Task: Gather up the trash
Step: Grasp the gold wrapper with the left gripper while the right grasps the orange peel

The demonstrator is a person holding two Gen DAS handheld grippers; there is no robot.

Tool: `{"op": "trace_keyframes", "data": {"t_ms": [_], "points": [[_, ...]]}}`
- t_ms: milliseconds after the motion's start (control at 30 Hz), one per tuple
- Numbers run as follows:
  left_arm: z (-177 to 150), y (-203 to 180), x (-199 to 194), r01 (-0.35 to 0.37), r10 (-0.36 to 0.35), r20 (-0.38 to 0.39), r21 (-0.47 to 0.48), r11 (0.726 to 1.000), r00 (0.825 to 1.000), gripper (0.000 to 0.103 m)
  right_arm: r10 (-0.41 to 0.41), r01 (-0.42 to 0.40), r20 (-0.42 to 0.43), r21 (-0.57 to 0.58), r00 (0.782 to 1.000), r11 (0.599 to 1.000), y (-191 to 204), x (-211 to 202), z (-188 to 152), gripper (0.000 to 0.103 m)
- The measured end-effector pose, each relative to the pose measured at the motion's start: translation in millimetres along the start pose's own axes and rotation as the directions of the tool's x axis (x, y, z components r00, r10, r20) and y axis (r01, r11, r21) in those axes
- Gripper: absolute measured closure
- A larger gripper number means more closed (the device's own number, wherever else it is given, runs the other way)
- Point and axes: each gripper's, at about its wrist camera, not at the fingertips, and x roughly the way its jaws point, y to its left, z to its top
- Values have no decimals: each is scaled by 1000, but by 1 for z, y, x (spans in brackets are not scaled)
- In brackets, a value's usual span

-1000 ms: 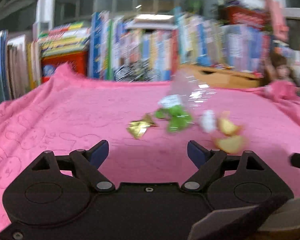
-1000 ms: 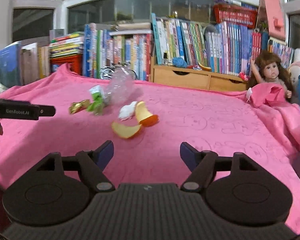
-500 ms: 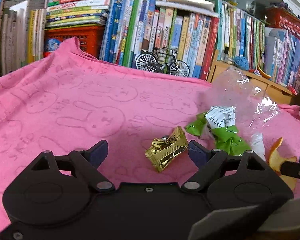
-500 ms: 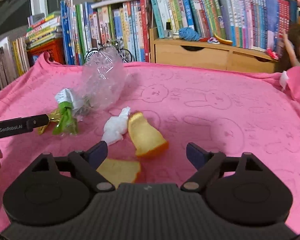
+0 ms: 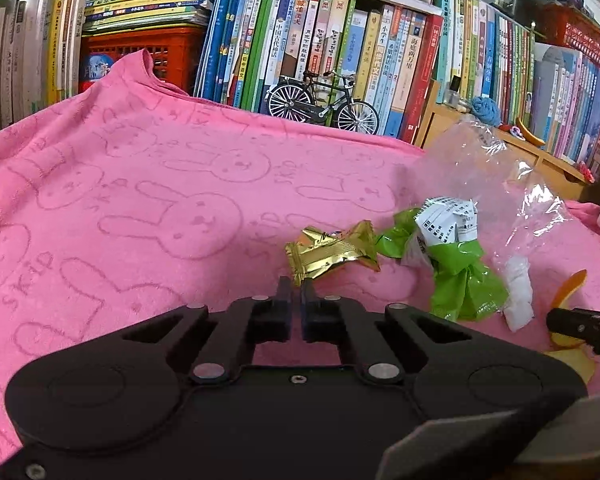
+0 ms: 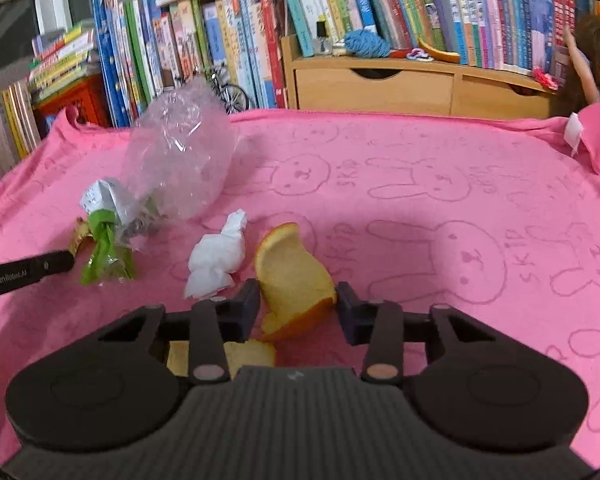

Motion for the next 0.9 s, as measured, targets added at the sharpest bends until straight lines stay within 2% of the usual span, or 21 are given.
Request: {"op": "trace_keyframes", "data": {"t_ms": [167, 233, 267, 300, 333, 367, 433, 500, 533, 600, 667, 733, 767, 800, 900], "points": [[-2, 2, -16, 4, -5, 51, 15, 1000, 999, 98, 18, -19, 41, 17, 999, 1000, -8, -21, -4, 59], [-1, -1, -18, 2, -7, 93, 53, 999, 996, 91, 20, -21, 55, 4, 998, 1000, -8, -29, -7, 59], [1, -2, -17, -3, -3, 108, 55, 998, 994, 73, 21, -21, 58, -4, 998, 1000, -8, -32, -8, 59], [3, -3, -15, -7, 1, 117, 48, 999, 993, 45, 22, -21, 60, -12, 998, 1000, -7, -35, -10, 59], [6, -4, -12, -10, 6, 127, 33, 999, 992, 35, 22, -21, 62, -18, 998, 1000, -6, -38, -12, 59], [9, -5, -9, -9, 7, 138, 18, 1000, 990, 29, 22, -21, 62, -25, 998, 999, -6, -40, -13, 59], [15, -7, -1, -2, 3, 149, -2, 1000, 989, 27, 22, -20, 63, -35, 998, 999, -6, -43, -16, 58], [19, -11, 7, 14, -14, 199, 2, 1000, 980, 20, 22, -20, 62, -39, 998, 999, -6, -45, -19, 58], [23, -14, 13, 8, -12, 194, 20, 1000, 981, 20, 22, -19, 62, -40, 998, 999, -7, -46, -20, 58], [29, -22, 28, -29, 21, 122, 59, 998, 992, 24, 23, -20, 61, -38, 998, 999, -9, -47, -22, 58], [30, -25, 38, -42, 38, 71, 57, 998, 997, 27, 25, -23, 61, -31, 998, 999, -11, -48, -24, 58], [29, -23, 43, -8, 7, 35, 38, 999, 999, 37, 25, -23, 62, -27, 998, 999, -12, -49, -25, 58], [29, -21, 44, 22, -23, 21, 27, 999, 1000, 55, 26, -25, 62, -25, 998, 999, -13, -50, -26, 58], [27, -19, 45, 40, -40, 10, 19, 999, 999, 63, 28, -27, 61, -24, 998, 999, -13, -50, -27, 58], [22, -19, 40, 47, -46, -3, 24, 999, 999, 70, 33, -32, 61, -27, 998, 999, -12, -51, -30, 58]]}}
